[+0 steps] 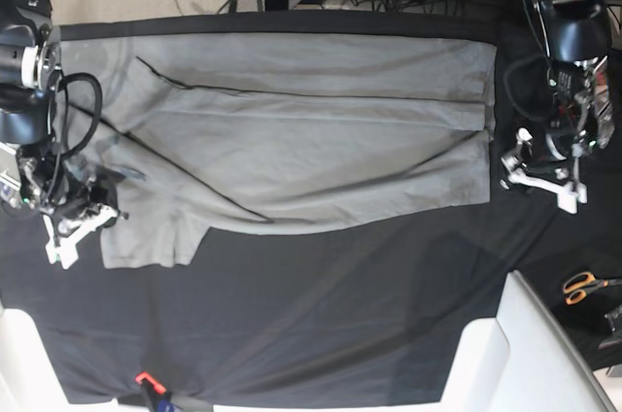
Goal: Fold the T-shirt properly
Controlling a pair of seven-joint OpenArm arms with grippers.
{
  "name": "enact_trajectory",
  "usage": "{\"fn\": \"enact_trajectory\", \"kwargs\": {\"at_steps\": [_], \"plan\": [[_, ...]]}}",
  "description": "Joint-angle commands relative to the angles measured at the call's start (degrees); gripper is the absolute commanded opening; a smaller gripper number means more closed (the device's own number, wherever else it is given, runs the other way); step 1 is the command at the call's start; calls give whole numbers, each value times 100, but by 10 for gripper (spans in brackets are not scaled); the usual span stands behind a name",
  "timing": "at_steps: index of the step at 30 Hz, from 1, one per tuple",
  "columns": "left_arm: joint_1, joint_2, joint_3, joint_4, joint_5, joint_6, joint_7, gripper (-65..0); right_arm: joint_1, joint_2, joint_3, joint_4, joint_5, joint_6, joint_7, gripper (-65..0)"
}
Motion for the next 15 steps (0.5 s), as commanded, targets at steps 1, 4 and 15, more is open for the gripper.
{"fn": "enact_trajectory", "kwargs": {"at_steps": [1, 4, 15], "plan": [[-261, -80, 94, 20, 3, -62, -104, -321, 128, 78, -15, 58, -12, 13, -13, -644], [-490, 96, 191, -208, 258, -80, -113, -321, 128, 78, -15, 58, -12, 13, -13, -644], [-692, 448, 243, -349, 390, -89, -130, -323, 128, 87, -15, 58, -12, 13, -13, -644]]}}
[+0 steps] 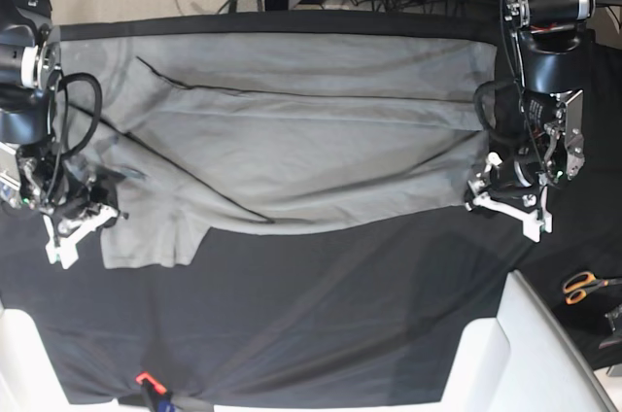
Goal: Fold the T-shirt properly
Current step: 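Lift the shirt's open edge with both grippers to start the next fold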
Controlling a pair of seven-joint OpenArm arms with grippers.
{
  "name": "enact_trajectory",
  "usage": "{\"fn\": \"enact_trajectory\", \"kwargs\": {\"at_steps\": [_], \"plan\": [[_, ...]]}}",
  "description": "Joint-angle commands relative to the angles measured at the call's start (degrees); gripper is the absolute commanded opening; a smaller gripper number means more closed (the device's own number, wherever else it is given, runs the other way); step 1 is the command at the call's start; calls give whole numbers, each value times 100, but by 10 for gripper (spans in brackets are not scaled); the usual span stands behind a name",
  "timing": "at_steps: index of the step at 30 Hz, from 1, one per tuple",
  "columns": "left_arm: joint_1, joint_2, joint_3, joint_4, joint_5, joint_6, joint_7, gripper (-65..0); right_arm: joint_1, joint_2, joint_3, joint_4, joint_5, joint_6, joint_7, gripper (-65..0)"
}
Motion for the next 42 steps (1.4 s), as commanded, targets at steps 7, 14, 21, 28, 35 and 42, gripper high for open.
{"fn": "enact_trajectory", "kwargs": {"at_steps": [7, 14, 21, 28, 35, 42], "plan": [[-232, -48, -12, -536, -8, -37, -241, -334, 128, 94, -12, 58, -12, 9, -7, -644], [-293, -48, -65, -1063, -17, -511, -496, -558, 128, 94, -12, 58, -12, 9, -7, -644], [-293, -66, -74, -1072, -8, -511, -549, -579, 128, 94, -12, 58, -12, 9, -7, -644], [-372, -66, -21, -1054, -8, -371, -522, -650, 128, 85, -12, 58, -12, 9, -7, -644], [-504, -75, -4, -659, 1, -248, -267, -650, 155, 67, -12, 190, -12, 9, -7, -644], [-698, -75, -4, 159, 1, -160, 278, -650, 137, 67, -12, 744, -12, 9, -33, -644]]}}
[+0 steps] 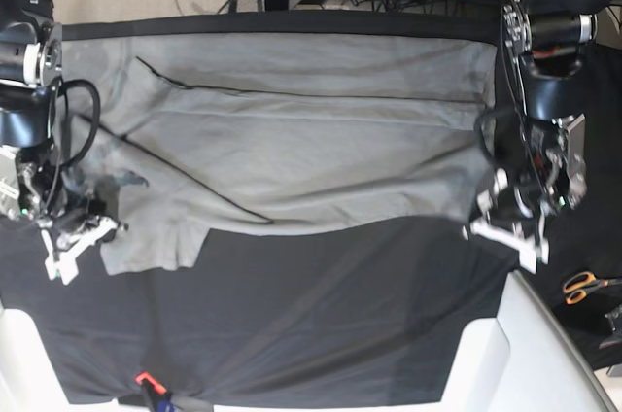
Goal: Fold the T-shirt properly
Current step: 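Lift the shirt's open edge with both grippers to start the next fold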
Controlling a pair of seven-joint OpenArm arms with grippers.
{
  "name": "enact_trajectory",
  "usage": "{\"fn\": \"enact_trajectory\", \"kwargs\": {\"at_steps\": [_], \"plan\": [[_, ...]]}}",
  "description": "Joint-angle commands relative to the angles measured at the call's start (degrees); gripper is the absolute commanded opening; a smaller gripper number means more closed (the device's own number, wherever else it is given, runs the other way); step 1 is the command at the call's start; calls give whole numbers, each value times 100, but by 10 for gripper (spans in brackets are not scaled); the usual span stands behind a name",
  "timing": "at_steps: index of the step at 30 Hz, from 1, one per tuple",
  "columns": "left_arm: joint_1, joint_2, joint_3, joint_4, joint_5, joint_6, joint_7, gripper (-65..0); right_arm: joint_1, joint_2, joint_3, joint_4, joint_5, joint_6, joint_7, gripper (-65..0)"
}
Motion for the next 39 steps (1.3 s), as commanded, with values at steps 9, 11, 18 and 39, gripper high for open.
{"fn": "enact_trajectory", "kwargs": {"at_steps": [9, 11, 18, 39], "plan": [[-127, -86, -8, 691, -50, 55, 141, -650, 161, 94, 3, 613, 78, 4, 120, -644], [-127, -86, -8, 691, -50, 55, 141, -650, 161, 94, 3, 728, 78, 4, 120, -644], [-127, -86, -8, 1016, -50, 46, 141, -650, 170, 111, 3, 868, 78, -4, 252, -644], [-233, -86, -8, 1069, -50, 46, 132, -650, 188, 120, -577, 868, 69, 40, 1149, -644]]}}
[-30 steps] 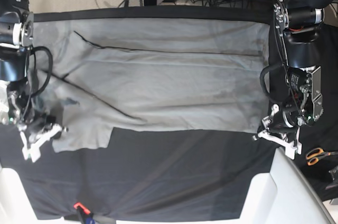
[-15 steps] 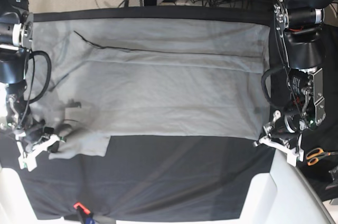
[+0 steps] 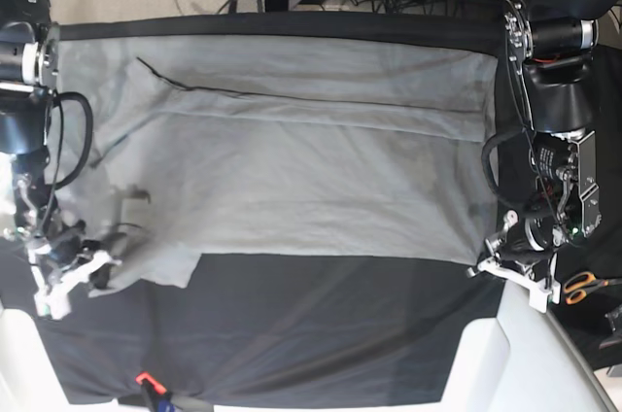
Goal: Fold the T-shirt properly
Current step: 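Lift the shirt's open edge with both grippers to start the next fold, then fold the held edge over the shirt, moving both grippers away from the robot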
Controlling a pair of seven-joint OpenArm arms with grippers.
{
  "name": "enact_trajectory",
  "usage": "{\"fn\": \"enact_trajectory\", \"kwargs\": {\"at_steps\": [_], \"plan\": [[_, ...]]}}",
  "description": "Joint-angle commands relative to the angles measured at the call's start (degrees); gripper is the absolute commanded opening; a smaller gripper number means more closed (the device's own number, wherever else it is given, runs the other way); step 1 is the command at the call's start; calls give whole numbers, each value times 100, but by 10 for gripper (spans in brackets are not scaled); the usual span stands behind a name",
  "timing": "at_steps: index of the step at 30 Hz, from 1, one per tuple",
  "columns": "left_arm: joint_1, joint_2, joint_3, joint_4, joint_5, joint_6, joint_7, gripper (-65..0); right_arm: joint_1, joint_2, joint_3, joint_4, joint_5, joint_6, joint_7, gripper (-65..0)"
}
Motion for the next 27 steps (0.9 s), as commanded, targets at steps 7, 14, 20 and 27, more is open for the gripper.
{"fn": "enact_trajectory", "kwargs": {"at_steps": [7, 14, 20, 27], "plan": [[-106, -86, -14, 105, -82, -46, -130, -650, 181, 32, -411, 123, 91, -4, 523, -644], [26, -156, -6, 114, -82, -55, -148, -650, 155, 59, -411, 105, 91, -110, 523, -644], [334, -165, -6, 571, -82, -55, -130, -650, 102, 191, -411, 228, 91, -602, -321, -644], [817, -173, -14, 958, -82, -72, 283, -650, -144, 226, -403, 624, 100, -611, -1455, -644]]}}
